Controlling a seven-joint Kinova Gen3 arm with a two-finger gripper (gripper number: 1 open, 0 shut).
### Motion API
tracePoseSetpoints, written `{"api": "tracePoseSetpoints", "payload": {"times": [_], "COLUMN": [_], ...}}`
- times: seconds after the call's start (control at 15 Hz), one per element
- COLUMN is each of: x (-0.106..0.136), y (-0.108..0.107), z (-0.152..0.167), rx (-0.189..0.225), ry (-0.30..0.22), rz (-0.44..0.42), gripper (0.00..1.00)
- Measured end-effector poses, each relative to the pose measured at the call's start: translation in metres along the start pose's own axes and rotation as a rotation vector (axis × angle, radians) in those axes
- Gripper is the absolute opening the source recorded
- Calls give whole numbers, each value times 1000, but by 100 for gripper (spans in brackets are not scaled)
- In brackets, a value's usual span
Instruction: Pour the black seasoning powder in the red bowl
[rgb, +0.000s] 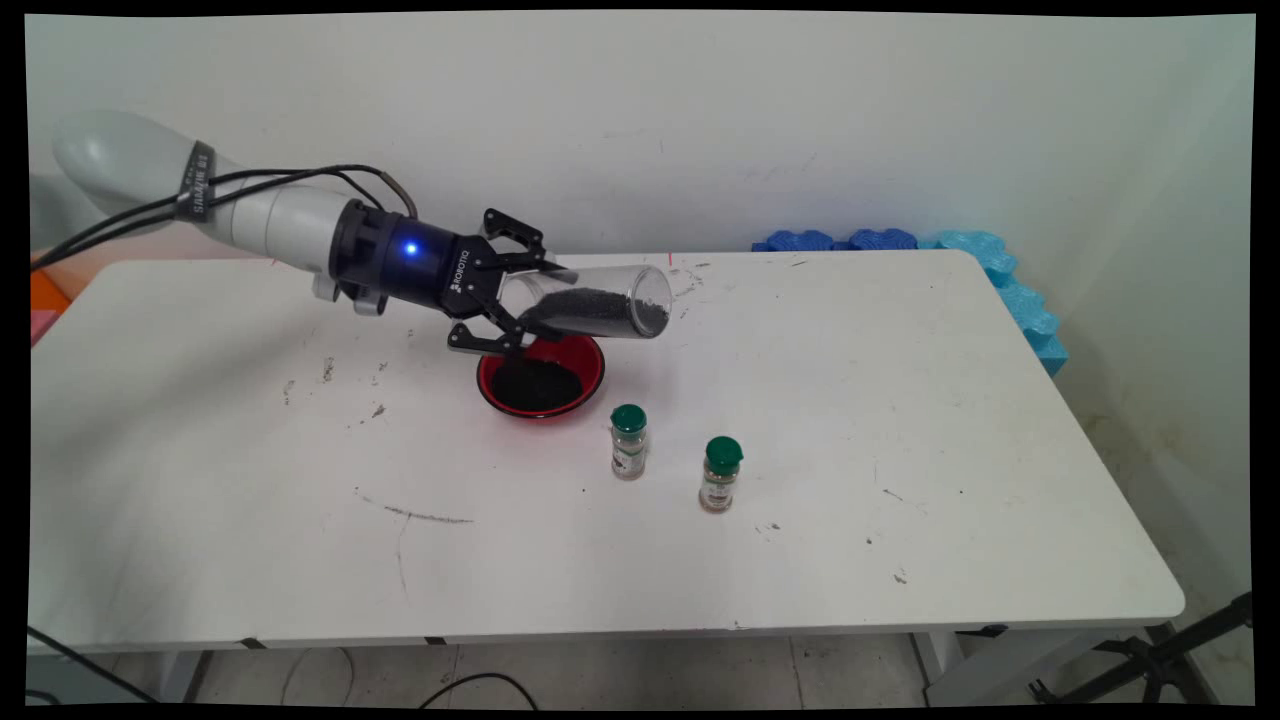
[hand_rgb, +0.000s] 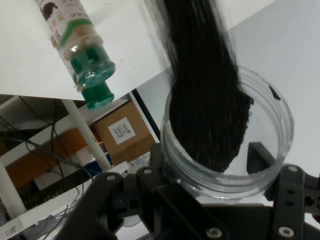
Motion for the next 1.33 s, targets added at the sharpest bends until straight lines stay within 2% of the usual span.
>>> {"api": "tracePoseSetpoints", "payload": {"times": [0.6,0.93,1.13,1.33], "x": [3,5,6,5], "y": [2,4,7,11], "z": [11,14,16,16], "rx": [-18,-17,-9,0], "ry": [-3,3,20,36], "rz": [8,44,122,236], "gripper": [0,0,0,0]}}
